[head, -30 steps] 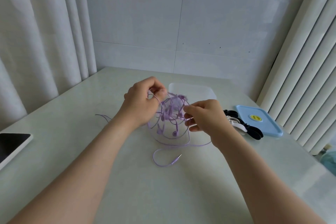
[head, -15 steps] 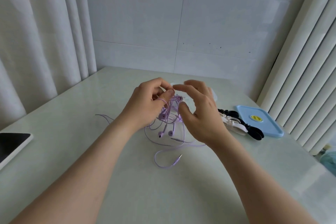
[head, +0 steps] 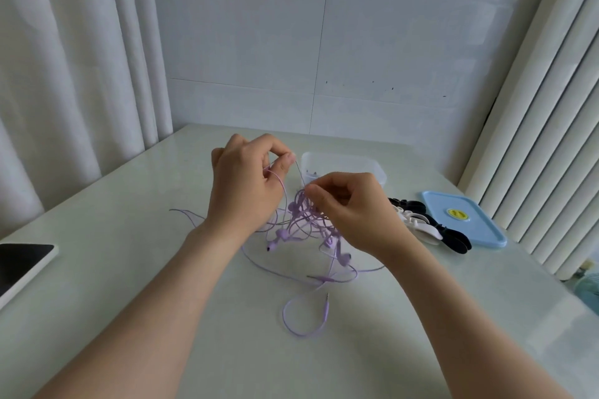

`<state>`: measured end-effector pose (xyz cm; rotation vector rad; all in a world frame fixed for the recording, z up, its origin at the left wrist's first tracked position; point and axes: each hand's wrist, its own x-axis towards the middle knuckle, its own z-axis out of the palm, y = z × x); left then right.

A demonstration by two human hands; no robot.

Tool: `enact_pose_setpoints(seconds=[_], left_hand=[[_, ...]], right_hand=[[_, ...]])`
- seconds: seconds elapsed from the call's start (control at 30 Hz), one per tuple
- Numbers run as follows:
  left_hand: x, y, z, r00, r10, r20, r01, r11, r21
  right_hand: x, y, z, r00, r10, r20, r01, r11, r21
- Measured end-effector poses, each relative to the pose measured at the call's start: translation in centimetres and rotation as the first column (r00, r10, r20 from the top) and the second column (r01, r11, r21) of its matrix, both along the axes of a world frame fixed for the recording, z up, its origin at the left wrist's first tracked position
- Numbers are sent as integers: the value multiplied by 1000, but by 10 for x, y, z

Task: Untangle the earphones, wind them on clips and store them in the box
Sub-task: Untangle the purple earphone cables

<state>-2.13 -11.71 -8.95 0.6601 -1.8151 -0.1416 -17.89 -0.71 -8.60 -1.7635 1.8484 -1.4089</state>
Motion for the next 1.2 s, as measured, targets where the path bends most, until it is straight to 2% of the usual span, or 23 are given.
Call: enact_pose_setpoints(seconds=[0.07,0.17,0.23,0.3,0.37,0.4,0.5,0.67,0.8,1.0,1.2], left_hand=[[-1,-2,-1,999,-20,-32,21,999,43],[-5,0,1,985,-111,-130,147,937,318],[-10,7,4,934,-206,-291,337,778,531],[-15,12,7,856,-255,-450,508,577,639],[-16,14,9,843,-251,-475,535,468,704],[-14,13,9,869,-242,-431,494,467,734],[-8,14,10,936,-245,-251,348,552,758],[-5,20,8,919,-363,-154,365,633,683],[-8,20,5,934,-352,-63,296,664,687],[-9,16,1,906,-417,-77,366,675,640],[-10,8,-2,935,-345,-80,320,727,607]], right_hand=[[-3,0,2,991,-28,133,24,999,29],[-8,0,0,958,-94,270,71,993,94],[-9,-2,-2,952,-164,258,143,985,98],[-9,-4,-4,961,-245,127,239,969,59],[-6,-4,-2,956,-273,102,274,962,8],[-5,-4,-1,954,-269,134,272,962,-4],[-5,-4,-1,929,-279,244,291,957,-12],[-4,-2,3,878,-217,426,229,973,24],[1,1,6,899,-174,401,178,984,28],[3,4,9,884,-168,436,181,983,11],[1,-2,3,880,-259,398,271,962,26]])
